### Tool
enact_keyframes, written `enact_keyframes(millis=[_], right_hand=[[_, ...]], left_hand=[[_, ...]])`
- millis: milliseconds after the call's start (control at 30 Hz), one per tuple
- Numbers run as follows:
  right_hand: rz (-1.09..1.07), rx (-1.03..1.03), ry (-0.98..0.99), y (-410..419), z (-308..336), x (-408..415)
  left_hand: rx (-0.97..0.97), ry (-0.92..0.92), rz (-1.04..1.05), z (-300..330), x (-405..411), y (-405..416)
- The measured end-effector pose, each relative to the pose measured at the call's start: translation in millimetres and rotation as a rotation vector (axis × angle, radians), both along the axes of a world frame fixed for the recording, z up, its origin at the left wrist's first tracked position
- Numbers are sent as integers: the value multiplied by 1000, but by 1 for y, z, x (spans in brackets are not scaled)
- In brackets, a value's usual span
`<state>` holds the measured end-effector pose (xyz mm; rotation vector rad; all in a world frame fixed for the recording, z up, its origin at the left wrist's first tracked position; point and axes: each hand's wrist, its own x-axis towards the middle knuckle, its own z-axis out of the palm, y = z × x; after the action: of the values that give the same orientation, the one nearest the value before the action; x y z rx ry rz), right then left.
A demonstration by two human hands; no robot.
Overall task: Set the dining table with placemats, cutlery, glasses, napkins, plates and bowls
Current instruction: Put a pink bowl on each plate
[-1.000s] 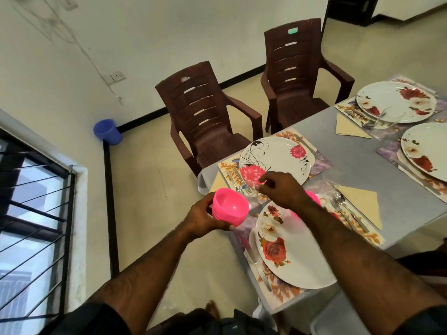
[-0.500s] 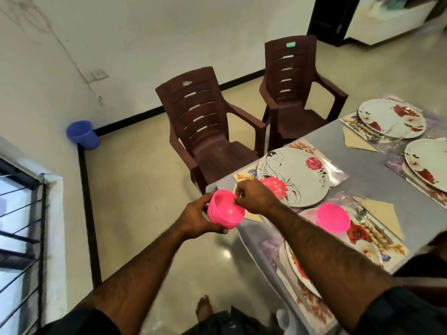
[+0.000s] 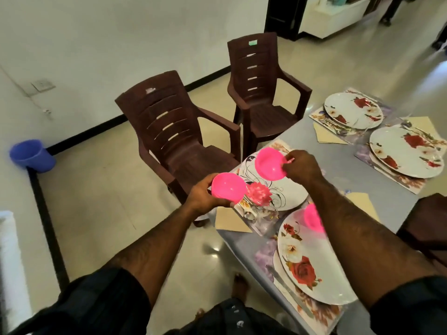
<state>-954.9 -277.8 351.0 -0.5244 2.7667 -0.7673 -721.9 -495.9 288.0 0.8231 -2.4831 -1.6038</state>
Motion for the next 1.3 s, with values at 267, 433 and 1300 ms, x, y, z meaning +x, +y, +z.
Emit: enact_keyframes(millis=[267, 433, 1300], right_hand=[[-13, 387, -247, 37, -125, -40], [6, 388, -307, 35, -144, -35], [634, 650, 25, 2, -130, -13]], left_hand=[[2, -77, 21, -12, -40, -7], [12, -128, -5, -14, -55, -16], [52, -99, 92, -16, -61, -57]])
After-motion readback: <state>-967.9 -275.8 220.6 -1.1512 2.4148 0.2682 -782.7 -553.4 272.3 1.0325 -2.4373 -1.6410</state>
